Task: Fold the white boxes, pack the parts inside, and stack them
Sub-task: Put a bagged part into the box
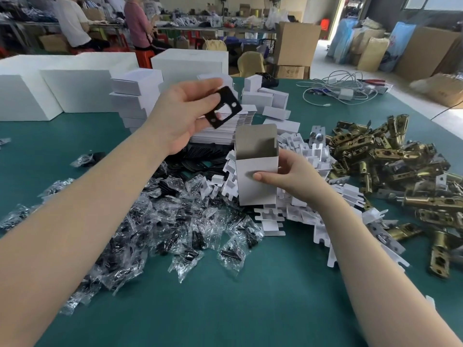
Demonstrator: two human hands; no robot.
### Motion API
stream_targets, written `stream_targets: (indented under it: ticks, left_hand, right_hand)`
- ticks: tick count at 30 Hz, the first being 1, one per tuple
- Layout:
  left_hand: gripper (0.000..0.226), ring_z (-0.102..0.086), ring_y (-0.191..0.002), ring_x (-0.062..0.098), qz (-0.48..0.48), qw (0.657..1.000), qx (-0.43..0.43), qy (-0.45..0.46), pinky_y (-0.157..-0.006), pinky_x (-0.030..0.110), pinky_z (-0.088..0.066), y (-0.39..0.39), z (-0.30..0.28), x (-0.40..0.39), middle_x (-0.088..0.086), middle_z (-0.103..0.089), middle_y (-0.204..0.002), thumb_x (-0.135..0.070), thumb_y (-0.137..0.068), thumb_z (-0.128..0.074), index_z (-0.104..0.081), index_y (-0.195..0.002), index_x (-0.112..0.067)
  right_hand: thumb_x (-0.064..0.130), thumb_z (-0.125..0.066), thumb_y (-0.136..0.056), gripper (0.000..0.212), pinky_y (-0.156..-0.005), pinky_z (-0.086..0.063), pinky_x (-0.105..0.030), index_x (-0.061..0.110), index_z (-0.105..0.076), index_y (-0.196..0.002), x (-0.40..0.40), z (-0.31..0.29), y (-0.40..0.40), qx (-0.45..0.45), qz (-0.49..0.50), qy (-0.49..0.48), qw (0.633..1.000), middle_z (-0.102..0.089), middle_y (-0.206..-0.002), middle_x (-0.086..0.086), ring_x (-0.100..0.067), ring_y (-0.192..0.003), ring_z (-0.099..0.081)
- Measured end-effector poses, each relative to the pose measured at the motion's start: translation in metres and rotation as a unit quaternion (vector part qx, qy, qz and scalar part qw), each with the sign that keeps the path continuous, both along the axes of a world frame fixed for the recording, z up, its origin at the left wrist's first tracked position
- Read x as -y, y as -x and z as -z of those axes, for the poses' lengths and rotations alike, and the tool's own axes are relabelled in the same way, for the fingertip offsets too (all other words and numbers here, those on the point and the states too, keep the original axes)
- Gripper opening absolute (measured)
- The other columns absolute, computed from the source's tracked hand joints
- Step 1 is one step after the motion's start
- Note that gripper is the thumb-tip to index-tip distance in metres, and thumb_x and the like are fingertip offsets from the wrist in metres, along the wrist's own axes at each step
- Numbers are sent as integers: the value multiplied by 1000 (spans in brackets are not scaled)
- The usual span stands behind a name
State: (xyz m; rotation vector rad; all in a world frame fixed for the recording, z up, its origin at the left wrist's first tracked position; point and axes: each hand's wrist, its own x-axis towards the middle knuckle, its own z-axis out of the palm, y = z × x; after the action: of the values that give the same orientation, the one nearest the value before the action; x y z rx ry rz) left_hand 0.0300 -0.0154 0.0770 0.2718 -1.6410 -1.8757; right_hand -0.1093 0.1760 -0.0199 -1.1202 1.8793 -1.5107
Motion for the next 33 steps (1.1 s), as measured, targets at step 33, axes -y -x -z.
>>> stream_targets:
  ticks: [33]
  left_hand:
    - [25,-66,-81,0,112,830,208,504,-74,11,-51,21,-6,-40,-18,-73,-87,-11,-89,-70,-75,-94,-35]
  right_hand:
    - [35,-86,-67,55,-96,-52,-54,16,-66,-115,-3,-7,-8,-1,-4,-6,1000,-73,-111,-9,-29,-106,-68]
